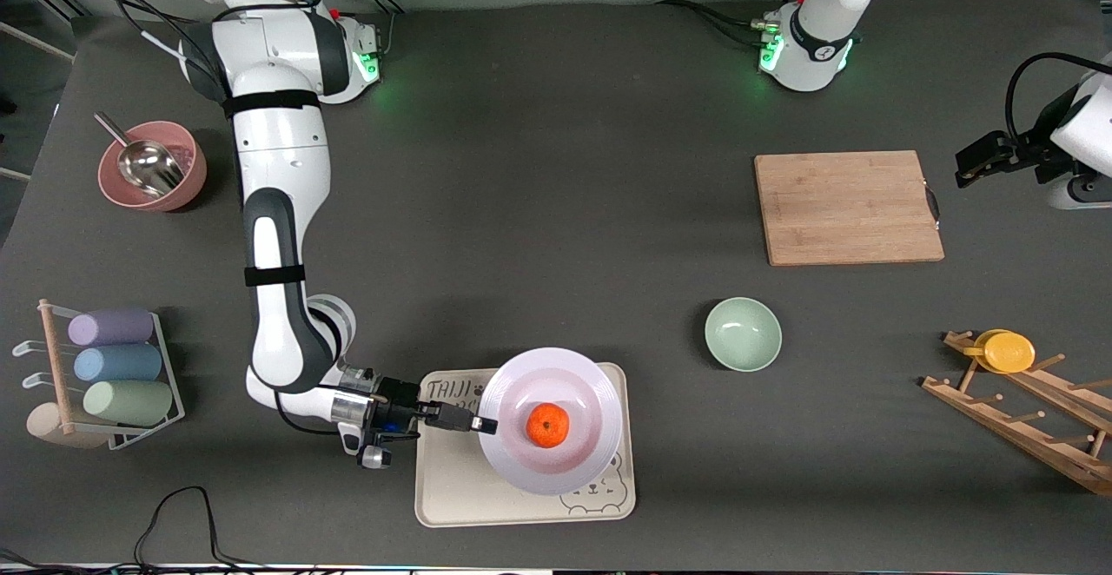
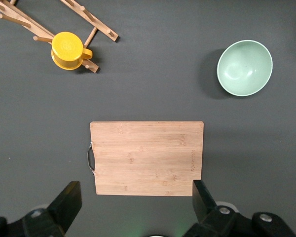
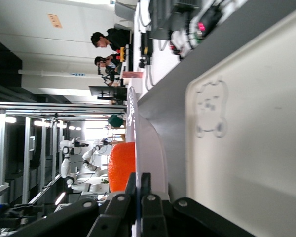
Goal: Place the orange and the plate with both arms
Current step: 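Carry the plate with the right gripper onto the bear tray, then lower the plate onto the tray and open the right gripper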
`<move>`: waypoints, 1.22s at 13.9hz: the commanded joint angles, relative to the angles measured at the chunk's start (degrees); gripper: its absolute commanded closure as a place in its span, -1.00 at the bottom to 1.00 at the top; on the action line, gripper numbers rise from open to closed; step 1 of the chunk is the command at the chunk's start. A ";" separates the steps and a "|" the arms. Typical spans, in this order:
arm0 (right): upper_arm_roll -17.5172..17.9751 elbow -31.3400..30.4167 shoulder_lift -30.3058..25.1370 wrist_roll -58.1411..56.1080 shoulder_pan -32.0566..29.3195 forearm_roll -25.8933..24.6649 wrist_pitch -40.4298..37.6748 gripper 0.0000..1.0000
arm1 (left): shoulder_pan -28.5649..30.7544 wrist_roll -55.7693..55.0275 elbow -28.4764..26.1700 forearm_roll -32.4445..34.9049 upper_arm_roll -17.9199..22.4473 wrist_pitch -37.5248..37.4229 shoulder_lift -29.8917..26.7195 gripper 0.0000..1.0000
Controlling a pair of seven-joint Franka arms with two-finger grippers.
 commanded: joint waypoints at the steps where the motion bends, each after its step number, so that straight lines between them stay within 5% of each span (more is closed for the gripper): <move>1: 0.98 2.83 3.50 -2.61 -2.04 1.26 -0.25 1.00 | -0.37 0.88 -0.66 -0.38 0.42 1.04 -0.39 -1.00; 12: 1.07 2.30 7.11 -8.06 -2.39 0.99 -0.25 1.00 | -0.55 2.01 -0.83 -0.20 0.42 1.56 -0.39 -1.00; 13: 1.07 2.30 7.02 -7.98 -2.39 0.90 -0.25 0.81 | -0.46 2.46 -0.83 -0.20 0.42 1.56 -0.39 -1.00; 15: 0.98 2.39 7.02 -7.71 -2.31 0.73 -0.25 0.07 | -0.38 2.46 -0.83 -0.20 0.42 1.83 -0.39 -1.00; 17: 0.98 2.39 6.93 -7.63 -2.31 0.55 -0.25 -0.28 | -0.29 2.55 -0.83 -0.20 0.42 2.44 -0.39 -1.00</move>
